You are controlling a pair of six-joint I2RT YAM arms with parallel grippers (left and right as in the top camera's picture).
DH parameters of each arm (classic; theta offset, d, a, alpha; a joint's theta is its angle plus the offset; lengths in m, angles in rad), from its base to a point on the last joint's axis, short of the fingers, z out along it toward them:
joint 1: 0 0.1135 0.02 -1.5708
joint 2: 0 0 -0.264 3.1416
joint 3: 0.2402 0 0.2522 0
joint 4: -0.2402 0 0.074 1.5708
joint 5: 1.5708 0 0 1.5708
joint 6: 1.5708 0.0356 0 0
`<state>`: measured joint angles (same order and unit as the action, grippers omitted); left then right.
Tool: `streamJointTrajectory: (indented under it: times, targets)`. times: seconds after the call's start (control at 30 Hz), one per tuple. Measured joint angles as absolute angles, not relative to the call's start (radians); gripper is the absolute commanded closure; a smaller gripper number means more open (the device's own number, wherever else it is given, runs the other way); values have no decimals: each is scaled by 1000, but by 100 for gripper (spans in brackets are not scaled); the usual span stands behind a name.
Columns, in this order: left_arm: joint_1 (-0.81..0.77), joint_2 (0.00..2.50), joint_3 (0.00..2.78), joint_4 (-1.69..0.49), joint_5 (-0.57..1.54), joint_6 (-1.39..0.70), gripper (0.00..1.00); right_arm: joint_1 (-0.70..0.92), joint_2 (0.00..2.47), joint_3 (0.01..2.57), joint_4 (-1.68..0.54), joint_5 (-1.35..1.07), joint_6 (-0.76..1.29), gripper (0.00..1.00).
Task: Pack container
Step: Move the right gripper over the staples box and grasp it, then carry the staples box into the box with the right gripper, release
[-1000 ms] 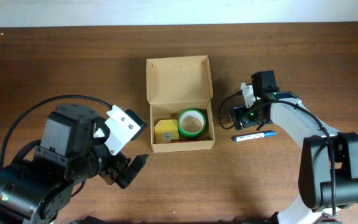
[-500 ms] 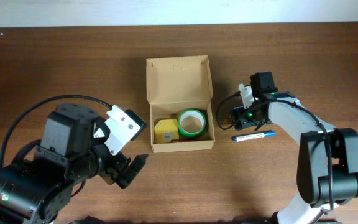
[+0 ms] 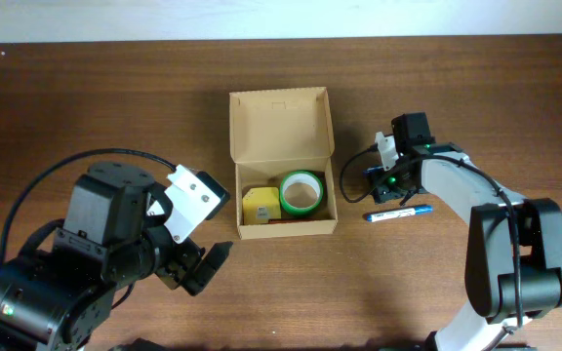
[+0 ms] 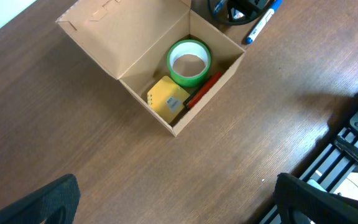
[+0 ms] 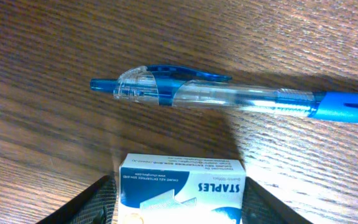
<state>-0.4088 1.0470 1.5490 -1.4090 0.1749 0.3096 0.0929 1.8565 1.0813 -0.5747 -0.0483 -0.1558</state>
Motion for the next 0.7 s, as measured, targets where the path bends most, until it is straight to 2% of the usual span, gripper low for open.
streamJointTrajectory:
  times: [0.03,0.13,0.3,0.57,0.7]
  targets:
    - [-409,1047,1549,-1409,175,310,0,93,1856,1082,-577,-46,-155,41]
    - [-409,1047,1549,-1409,175,310,0,93,1857,1095,-616,-46,-127,52]
    - [-409,1047,1549,-1409,175,310,1,92,1869,1226,-749,-46,-107,54]
    - [-409,1047,1547,-1408,175,310,0,95,1866,1703,-1115,-99,-73,57]
    - [-409,1047,1547,-1409,175,310,0,184,1858,1786,-1172,-126,-28,59]
